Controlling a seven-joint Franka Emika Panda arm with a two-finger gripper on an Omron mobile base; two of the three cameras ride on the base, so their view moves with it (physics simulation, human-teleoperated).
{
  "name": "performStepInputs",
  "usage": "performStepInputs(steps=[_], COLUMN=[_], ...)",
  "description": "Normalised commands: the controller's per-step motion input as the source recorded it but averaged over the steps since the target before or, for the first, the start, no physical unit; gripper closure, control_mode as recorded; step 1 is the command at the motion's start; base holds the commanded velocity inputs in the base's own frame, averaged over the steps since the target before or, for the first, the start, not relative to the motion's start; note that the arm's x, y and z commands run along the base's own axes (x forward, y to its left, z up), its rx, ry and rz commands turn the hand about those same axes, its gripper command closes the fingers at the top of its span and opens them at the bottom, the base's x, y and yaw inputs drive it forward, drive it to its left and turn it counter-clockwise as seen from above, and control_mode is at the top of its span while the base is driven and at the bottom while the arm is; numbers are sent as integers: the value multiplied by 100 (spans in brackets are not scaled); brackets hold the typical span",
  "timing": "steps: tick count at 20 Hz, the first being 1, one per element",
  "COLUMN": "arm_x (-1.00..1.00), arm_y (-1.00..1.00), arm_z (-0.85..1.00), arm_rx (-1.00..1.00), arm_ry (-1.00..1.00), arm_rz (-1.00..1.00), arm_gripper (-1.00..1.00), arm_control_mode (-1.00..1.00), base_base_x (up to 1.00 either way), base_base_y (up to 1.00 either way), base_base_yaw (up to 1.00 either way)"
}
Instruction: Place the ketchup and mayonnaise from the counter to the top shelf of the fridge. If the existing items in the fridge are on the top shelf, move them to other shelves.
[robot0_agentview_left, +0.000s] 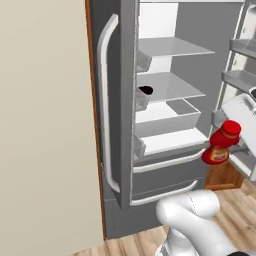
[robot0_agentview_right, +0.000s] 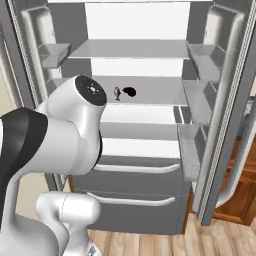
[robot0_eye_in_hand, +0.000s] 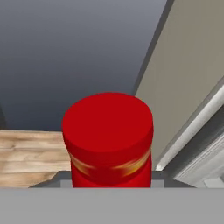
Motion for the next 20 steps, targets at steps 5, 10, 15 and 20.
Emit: performStepInputs(steps=[5, 10, 15, 20], arm_x=[0, 0, 0, 0], arm_y=[0, 0, 0, 0], arm_z=[0, 0, 0, 0], arm_rx=[0, 0, 0, 0], arm_ry=[0, 0, 0, 0], arm_rz=[0, 0, 0, 0], arm_gripper=[100, 100, 100, 100], arm_control_mode=[100, 100, 100, 100], base_base_x=[2, 4, 48, 44], base_base_y=[-64, -6, 0, 0], base_base_yaw=[6, 1, 0, 0])
